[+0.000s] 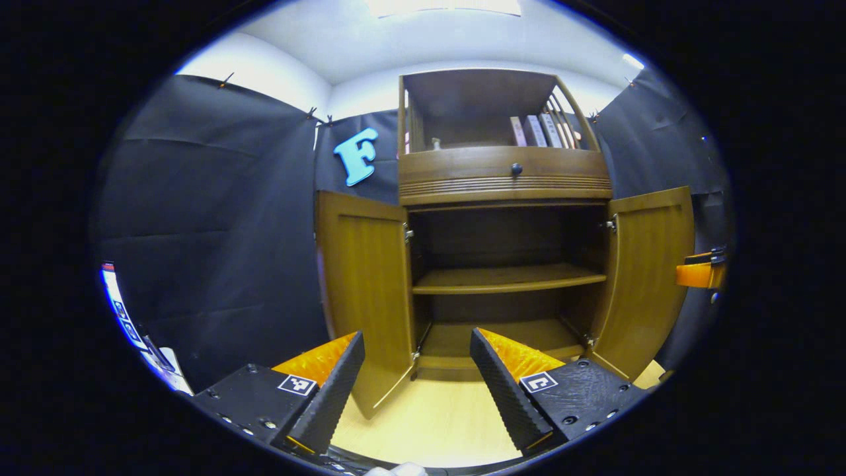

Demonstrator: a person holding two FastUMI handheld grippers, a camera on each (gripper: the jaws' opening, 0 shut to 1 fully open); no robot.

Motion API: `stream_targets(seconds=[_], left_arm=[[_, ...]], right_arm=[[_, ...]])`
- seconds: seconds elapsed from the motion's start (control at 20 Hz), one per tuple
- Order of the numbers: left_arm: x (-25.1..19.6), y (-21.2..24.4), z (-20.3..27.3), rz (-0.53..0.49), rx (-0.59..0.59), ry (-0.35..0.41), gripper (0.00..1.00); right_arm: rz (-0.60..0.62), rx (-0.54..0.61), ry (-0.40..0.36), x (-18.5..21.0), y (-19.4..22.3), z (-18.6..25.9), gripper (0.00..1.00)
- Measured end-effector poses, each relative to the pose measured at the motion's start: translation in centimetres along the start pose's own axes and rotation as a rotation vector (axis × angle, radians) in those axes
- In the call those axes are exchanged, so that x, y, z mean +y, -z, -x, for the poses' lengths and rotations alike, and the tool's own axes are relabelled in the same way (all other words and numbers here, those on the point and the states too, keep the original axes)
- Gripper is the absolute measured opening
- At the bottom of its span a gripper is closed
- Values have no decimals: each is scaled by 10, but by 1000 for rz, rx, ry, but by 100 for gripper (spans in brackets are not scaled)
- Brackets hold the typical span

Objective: Open the right door of the double-door shoe cabinet with the right hand, and open the left door with the left hand.

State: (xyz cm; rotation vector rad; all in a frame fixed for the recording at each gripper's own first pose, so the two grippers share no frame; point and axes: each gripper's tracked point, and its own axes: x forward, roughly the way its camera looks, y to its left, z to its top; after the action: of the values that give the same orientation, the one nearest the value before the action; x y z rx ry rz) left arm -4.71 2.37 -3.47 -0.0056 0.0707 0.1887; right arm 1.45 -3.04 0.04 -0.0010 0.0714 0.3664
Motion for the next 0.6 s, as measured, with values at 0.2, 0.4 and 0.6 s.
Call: stream_targets(seconds=[0.2,0.4,0.6], left_arm=[[-30,-1,-11,17,3,43,96],[-51,-5,-17,11,-1,72,96],[-63,-13,-20,-5,-2,100,96]], right_arm=[[-8,-15,39,-6,1,6,100],[-5,-14,77,-15,5,6,100],[-13,-18,94,-18,4,8,99]])
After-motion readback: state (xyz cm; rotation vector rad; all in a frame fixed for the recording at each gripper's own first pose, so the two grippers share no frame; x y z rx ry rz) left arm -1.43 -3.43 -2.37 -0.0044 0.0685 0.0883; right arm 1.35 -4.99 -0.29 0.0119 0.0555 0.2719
